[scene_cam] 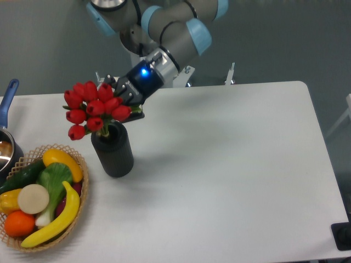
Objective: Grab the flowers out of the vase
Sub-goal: 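Lift the gripped tulips straight up out of the black vase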
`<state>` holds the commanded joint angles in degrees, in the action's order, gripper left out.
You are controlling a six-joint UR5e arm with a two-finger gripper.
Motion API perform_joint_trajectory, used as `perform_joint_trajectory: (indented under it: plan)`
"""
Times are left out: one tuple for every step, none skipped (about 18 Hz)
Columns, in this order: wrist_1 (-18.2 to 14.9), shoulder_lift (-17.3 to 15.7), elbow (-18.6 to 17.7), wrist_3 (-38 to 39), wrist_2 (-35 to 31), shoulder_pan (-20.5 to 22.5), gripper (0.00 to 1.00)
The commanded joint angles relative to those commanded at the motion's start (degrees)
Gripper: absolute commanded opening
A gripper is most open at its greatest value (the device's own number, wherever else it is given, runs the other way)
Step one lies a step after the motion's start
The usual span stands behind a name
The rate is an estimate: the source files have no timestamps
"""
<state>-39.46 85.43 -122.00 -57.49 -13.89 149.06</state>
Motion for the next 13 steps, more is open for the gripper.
perform_joint_trajectory:
  plan:
    - [0.00,-0.18,0.97,1.67,0.53,0.09,0.12]
    - [-0.09,-0.44,2.11,3.51,0.97,0.18,0.12]
    - [-0.09,-0.53,3.16,5.62,1.06,0.44,0.12]
    - [0.00,-0.53,4.13,7.38,1.15,0.53,0.14]
    - [-0.09,-0.79,4.92,8.70,1.15,0.62,0.15]
    - [0.00,-0.88,5.45,9.50,1.15,0.79,0.15]
    - [-0.09,-1.23,5.89,10.03,1.15,0.88,0.15]
    - [-0.09,-1.32,6.16,10.29,1.23,0.88,0.15]
    - [-0.09,-1.50,6.51,10.38,1.24,1.23,0.15]
    - [-0.17,-1.50,6.77,10.73,1.58,1.49,0.15]
    - [-0.18,-1.50,7.21,11.26,2.28,2.10,0.15]
    - [-0.18,-1.41,7.83,11.79,3.07,2.98,0.15]
    - [-0.18,-1.24,8.35,12.31,3.43,3.69,0.15]
